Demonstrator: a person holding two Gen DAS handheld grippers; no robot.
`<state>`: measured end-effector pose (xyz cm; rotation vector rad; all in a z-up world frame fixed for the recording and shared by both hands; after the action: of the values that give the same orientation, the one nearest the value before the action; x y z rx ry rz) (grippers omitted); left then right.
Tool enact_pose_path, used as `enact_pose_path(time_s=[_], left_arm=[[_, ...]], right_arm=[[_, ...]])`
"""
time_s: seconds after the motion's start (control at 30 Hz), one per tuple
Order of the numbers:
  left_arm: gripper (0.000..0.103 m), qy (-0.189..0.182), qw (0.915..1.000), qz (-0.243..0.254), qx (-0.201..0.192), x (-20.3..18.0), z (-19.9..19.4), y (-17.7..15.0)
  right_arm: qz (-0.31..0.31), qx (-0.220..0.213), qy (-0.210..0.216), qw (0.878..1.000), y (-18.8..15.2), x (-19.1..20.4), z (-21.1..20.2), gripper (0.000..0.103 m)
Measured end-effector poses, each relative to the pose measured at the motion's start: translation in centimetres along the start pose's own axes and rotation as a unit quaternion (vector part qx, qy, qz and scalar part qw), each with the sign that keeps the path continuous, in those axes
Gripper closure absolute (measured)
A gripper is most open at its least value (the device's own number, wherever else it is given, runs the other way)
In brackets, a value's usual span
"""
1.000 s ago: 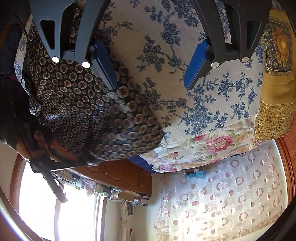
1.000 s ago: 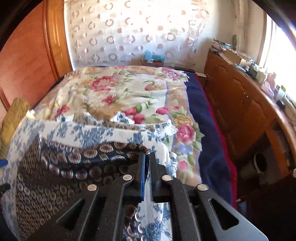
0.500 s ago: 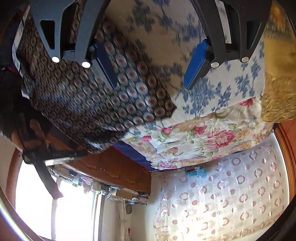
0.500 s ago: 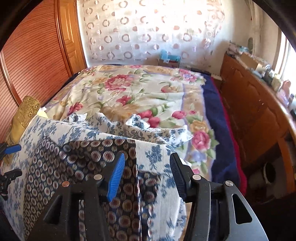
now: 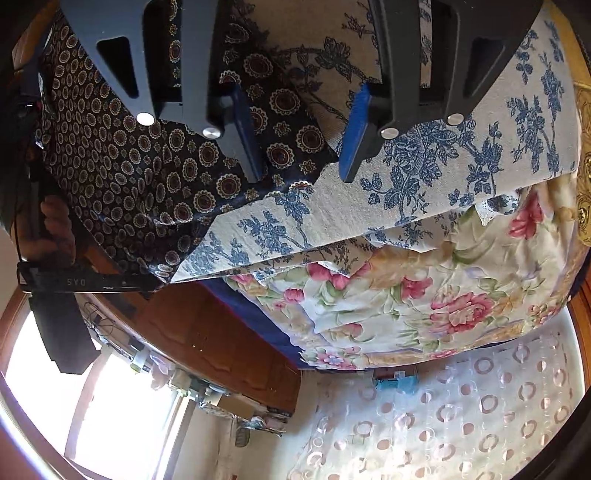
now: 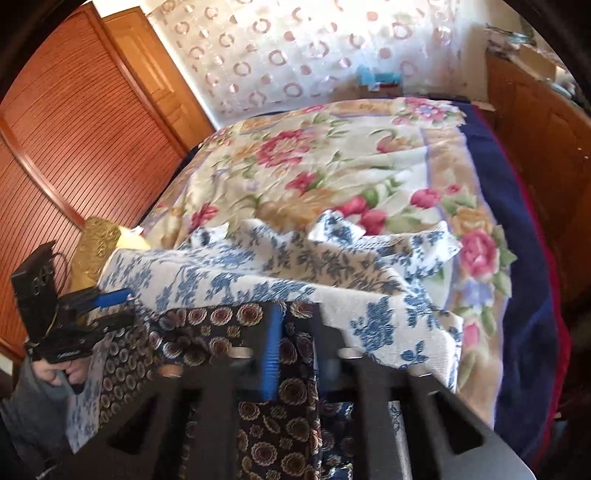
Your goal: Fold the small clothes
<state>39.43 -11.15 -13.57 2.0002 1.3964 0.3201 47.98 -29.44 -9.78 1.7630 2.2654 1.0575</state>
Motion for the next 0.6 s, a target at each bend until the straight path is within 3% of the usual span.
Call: enact_pose_path(time_s=[0.27,0.4,0.47,0.6], left_arm=[[0.098,-0.002,0.9996,0.027,-0.009,-1.0,-0.8,0.0],[0.100,0.010,0.9985,0.032,-0.044,-1.3,-2.3,0.3],[0.100,-0.009,0.9973,0.021,-0.071,-1.4,-3.8,0.6],[0.100,0.014,0.9971,0.035,-0.066,-1.9,-4.2,0.8]], right_arm=[[-0.050,-0.055,-0.039,0.996,0.5,1.1,-2.5,0.102],[-0.037,-0.072,-0.099,0.992,0.0,-0.1,-3.2,0.102],[-0.028,-0.064,-0.121,0.990,-0.4,-0.7,-3.1,0.102],[-0.031,-0.038,-0.148,0.988,-1.2,-0.5,-1.8,0.102]])
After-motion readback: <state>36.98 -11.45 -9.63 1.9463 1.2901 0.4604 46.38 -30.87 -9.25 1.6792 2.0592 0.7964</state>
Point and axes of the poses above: each gripper's, at about its wrist camera, not at the fingertips, and z roughly the way its jaws point, x to its left, y to its top, the point moved 7 cm from there along z, roughly the way its jaws point, and after that the axes turned 3 degrees about z, right-handed, at the moved point
